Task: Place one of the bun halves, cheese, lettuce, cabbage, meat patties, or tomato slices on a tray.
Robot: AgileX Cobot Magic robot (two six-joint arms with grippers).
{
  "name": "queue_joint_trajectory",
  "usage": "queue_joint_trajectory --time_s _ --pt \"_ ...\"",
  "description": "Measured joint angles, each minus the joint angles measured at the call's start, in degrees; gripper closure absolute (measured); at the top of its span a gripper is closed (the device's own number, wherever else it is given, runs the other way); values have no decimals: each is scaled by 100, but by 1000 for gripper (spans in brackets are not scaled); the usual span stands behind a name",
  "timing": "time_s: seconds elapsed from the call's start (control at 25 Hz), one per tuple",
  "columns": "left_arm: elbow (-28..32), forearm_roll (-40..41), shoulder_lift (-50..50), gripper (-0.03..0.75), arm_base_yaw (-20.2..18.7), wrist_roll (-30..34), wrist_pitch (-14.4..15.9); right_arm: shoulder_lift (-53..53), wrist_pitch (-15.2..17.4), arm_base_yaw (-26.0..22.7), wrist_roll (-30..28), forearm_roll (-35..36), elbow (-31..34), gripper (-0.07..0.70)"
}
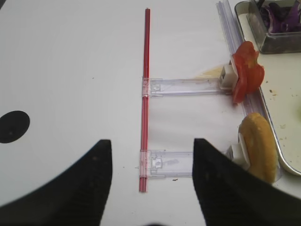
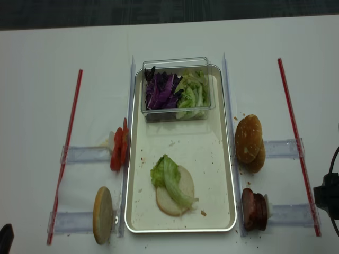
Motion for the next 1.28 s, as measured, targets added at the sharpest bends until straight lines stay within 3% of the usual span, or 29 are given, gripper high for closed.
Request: queue_joint_trajectory --time_s 0.56,1.28 --pt "0 0 0 324 0 0 0 -1750 395 0 0 -91 138 132" --pt "0 0 0 323 0 10 0 -1992 421 0 0 -103 138 136"
